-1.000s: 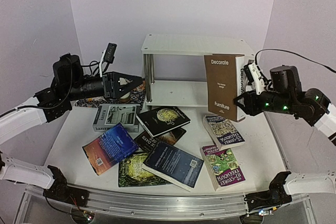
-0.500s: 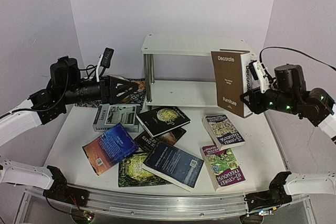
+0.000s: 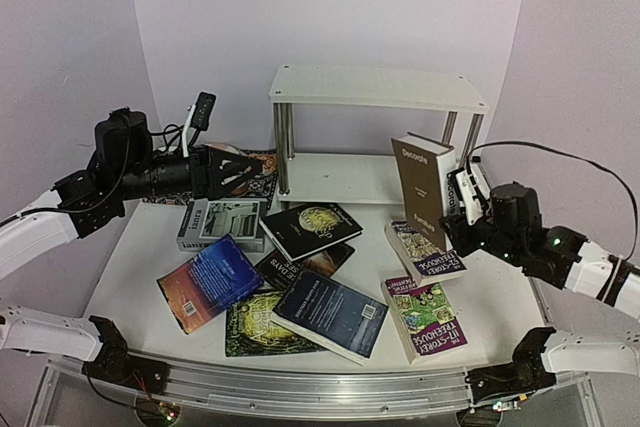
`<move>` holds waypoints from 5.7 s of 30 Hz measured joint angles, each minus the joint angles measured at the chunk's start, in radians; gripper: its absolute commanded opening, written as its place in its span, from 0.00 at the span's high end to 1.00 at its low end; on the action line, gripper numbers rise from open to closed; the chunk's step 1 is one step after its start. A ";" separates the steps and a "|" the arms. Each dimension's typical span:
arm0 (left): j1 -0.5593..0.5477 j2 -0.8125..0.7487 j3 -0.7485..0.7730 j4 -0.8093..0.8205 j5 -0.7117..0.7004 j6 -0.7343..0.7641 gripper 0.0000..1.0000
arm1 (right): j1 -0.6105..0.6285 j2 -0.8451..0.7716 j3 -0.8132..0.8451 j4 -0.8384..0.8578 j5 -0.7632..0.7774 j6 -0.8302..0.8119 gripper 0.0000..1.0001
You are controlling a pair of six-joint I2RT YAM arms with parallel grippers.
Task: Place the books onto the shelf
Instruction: Place the book on the shelf, then pick up the book from the book pile.
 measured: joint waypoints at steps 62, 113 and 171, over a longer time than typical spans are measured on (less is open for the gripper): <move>0.000 0.031 0.071 -0.215 -0.082 0.075 0.18 | -0.282 0.809 0.127 0.961 -0.048 -0.041 0.78; 0.000 0.052 0.081 -0.237 -0.105 0.076 0.12 | -0.444 1.092 0.338 1.043 -0.115 -0.017 0.29; -0.001 -0.046 -0.293 -0.401 -0.371 -0.234 0.03 | -0.124 0.431 0.192 -0.410 -0.602 0.463 0.09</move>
